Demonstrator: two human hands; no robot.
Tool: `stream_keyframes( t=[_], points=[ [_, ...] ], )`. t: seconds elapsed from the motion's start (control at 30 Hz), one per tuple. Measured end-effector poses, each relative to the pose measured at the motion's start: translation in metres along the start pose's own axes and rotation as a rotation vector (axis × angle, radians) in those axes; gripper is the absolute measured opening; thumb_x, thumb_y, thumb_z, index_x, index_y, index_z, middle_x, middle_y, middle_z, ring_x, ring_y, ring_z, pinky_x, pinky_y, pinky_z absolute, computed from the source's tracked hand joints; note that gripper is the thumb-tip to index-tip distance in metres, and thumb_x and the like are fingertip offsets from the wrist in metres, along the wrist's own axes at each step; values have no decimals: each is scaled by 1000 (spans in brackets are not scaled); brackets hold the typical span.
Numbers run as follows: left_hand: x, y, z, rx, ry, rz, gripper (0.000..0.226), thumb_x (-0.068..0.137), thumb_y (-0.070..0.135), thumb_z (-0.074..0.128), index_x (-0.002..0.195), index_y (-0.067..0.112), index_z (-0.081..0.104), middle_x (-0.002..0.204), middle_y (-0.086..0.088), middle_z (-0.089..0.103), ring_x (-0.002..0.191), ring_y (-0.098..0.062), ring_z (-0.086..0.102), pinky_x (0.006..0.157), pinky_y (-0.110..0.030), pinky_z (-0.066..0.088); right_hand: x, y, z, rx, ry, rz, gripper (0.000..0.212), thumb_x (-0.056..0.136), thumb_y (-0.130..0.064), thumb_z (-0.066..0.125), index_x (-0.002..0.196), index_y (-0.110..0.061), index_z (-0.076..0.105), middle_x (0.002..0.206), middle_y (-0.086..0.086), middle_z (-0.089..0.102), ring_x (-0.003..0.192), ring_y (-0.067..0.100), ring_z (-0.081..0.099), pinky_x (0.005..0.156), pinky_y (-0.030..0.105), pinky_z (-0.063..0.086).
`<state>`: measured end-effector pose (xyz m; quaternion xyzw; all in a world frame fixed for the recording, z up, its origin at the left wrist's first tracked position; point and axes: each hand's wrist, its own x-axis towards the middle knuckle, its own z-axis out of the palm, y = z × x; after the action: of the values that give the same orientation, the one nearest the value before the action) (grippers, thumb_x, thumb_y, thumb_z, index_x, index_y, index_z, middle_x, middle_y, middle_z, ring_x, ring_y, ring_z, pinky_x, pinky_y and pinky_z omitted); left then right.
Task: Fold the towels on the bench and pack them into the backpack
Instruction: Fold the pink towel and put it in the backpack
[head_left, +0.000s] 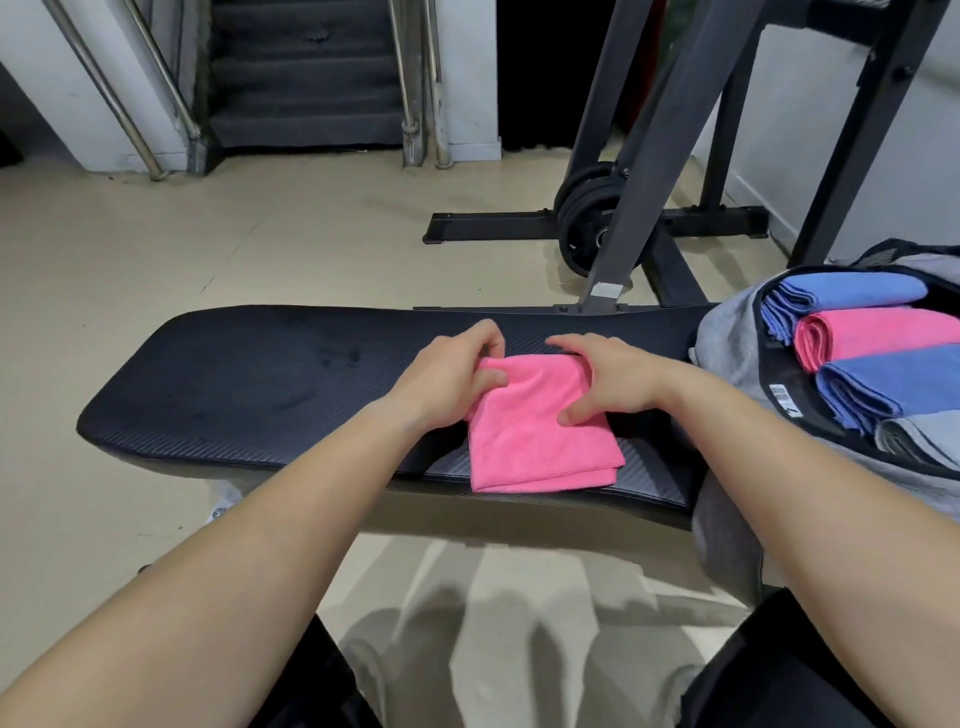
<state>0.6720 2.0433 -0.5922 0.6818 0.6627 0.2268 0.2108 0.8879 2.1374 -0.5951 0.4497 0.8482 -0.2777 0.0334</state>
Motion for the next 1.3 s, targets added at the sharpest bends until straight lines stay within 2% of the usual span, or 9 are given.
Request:
stream_keyframes(
  t=[0.1, 0.2, 0.27, 0.37, 0.5, 0.63, 0.83, 1.1, 1.3],
  points=[
    [6, 1, -2, -69, -3, -19, 18, 93, 10, 60, 89, 20, 45, 58, -9, 65, 47, -22, 64, 55, -32, 52, 10, 3, -8, 137, -21, -26, 72, 67, -31, 91, 130, -26, 58, 122, -8, 63, 112, 15, 59, 90, 25, 46],
    [12, 0, -4, -138, -16, -92, 15, 96, 8, 59, 94, 15, 46, 67, -17, 69, 50, -25, 68, 46, -29, 52, 15, 4, -9, 133, 29, -31, 35, 72, -30, 87, 100, -25, 67, 96, -5, 70, 90, 19, 65, 78, 32, 50],
    [16, -3, -4, -186, -30, -148, 13, 97, 8, 60, 97, 12, 48, 74, -20, 69, 54, -28, 71, 50, -36, 56, 18, 4, -10, 91, 58, -18, 28, 71, -33, 88, 88, -25, 67, 88, -4, 70, 81, 19, 63, 75, 36, 49],
    [20, -8, -3, -267, -27, -225, 12, 96, 7, 62, 100, 11, 52, 81, -24, 71, 62, -32, 73, 61, -45, 61, 20, 0, -12, 118, 90, 14, 26, 72, -31, 88, 84, -22, 66, 79, -5, 66, 70, 14, 57, 64, 32, 43],
    [24, -13, -2, -335, -36, -276, 6, 97, 8, 62, 101, 12, 59, 82, -23, 73, 69, -33, 74, 71, -49, 62, 18, -5, -10, 340, 57, 81, 19, 85, -13, 78, 98, -12, 64, 72, 6, 70, 52, 8, 63, 45, 22, 44],
    [18, -15, -6, -287, -45, -263, 6, 97, 12, 62, 102, 14, 63, 78, -18, 74, 69, -29, 75, 75, -47, 62, 11, -8, -7, 443, 51, 100, 19, 90, -4, 72, 104, -9, 61, 90, 17, 75, 73, 20, 75, 53, 25, 54],
    [4, -14, -13, -122, -24, -138, 9, 95, 14, 61, 97, 22, 60, 75, -3, 75, 68, -16, 74, 81, -42, 59, -1, -11, -3, 423, 124, 32, 15, 88, -4, 72, 96, -13, 63, 87, 17, 75, 80, 26, 76, 73, 41, 63],
    [-22, -17, -17, 72, -30, -11, 11, 92, 24, 68, 94, 29, 59, 98, 9, 67, 93, -15, 61, 84, -37, 49, -27, -12, 7, 172, 216, -68, 19, 81, -19, 77, 91, -28, 65, 89, -9, 70, 84, 13, 65, 81, 36, 52],
    [-44, -26, -12, 90, -20, 90, 15, 89, 25, 70, 88, 31, 56, 91, 13, 55, 84, -4, 52, 77, -32, 42, -44, -5, 20, 71, 221, -172, 18, 81, -23, 77, 89, -31, 62, 97, -11, 65, 82, 4, 57, 77, 30, 44]
  ],
)
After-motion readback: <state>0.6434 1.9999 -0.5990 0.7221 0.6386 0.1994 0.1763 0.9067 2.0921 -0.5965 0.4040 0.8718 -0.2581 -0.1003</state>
